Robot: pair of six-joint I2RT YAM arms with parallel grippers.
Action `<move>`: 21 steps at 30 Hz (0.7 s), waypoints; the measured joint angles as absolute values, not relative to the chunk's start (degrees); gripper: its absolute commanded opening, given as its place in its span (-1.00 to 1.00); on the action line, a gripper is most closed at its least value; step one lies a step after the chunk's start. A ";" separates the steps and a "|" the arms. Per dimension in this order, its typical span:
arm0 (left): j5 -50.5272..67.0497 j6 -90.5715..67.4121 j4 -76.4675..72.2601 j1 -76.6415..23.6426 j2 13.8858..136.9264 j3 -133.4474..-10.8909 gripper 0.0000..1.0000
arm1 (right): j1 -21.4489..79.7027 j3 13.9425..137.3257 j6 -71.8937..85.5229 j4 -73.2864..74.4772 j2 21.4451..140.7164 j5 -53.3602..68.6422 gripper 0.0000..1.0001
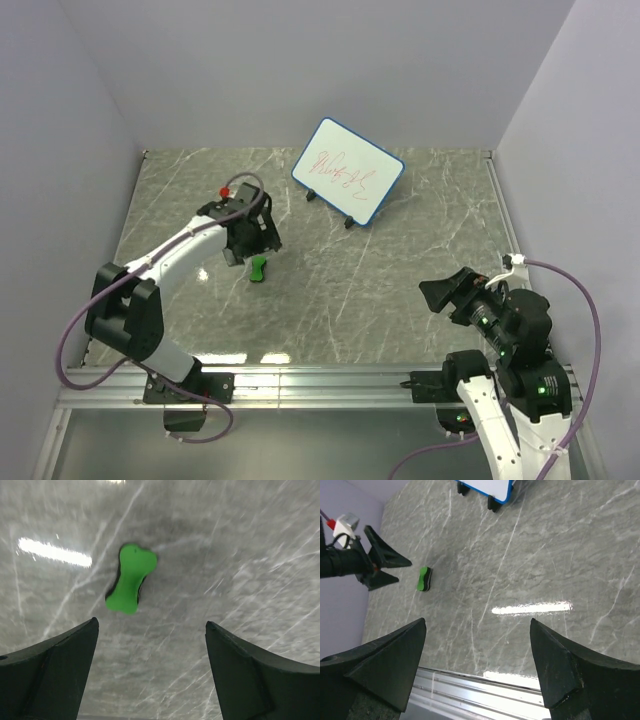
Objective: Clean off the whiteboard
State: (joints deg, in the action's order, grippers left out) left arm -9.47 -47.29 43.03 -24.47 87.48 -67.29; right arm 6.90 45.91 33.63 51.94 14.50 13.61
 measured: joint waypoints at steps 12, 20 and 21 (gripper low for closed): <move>-14.09 -45.98 40.77 -27.97 93.38 -64.73 0.79 | 6.87 45.93 32.82 55.99 12.32 13.08 0.82; -13.80 -40.93 35.77 -27.97 94.63 -62.08 0.54 | 6.90 46.61 32.25 58.24 11.40 12.84 0.82; -13.80 -40.60 35.35 -27.97 94.98 -62.08 0.51 | 6.90 46.61 32.25 58.48 11.25 12.73 0.82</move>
